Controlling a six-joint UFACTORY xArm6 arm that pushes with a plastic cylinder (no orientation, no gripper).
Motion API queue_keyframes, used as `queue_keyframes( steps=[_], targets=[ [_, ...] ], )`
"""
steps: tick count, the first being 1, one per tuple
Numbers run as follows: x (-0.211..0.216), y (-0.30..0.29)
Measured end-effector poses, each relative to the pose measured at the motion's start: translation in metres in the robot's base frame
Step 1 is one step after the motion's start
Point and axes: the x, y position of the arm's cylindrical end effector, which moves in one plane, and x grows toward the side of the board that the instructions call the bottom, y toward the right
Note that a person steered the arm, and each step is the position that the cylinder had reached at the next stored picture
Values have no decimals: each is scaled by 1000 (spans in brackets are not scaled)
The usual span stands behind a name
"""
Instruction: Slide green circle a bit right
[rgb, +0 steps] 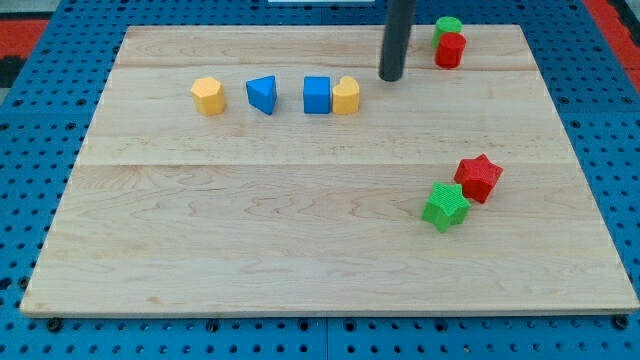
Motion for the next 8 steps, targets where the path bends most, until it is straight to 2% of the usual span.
queue_keyframes(
  steps=[1,2,6,8],
  targets=[
    [-61,0],
    [-86,0],
    [-87,3],
    [-86,38]
  ],
)
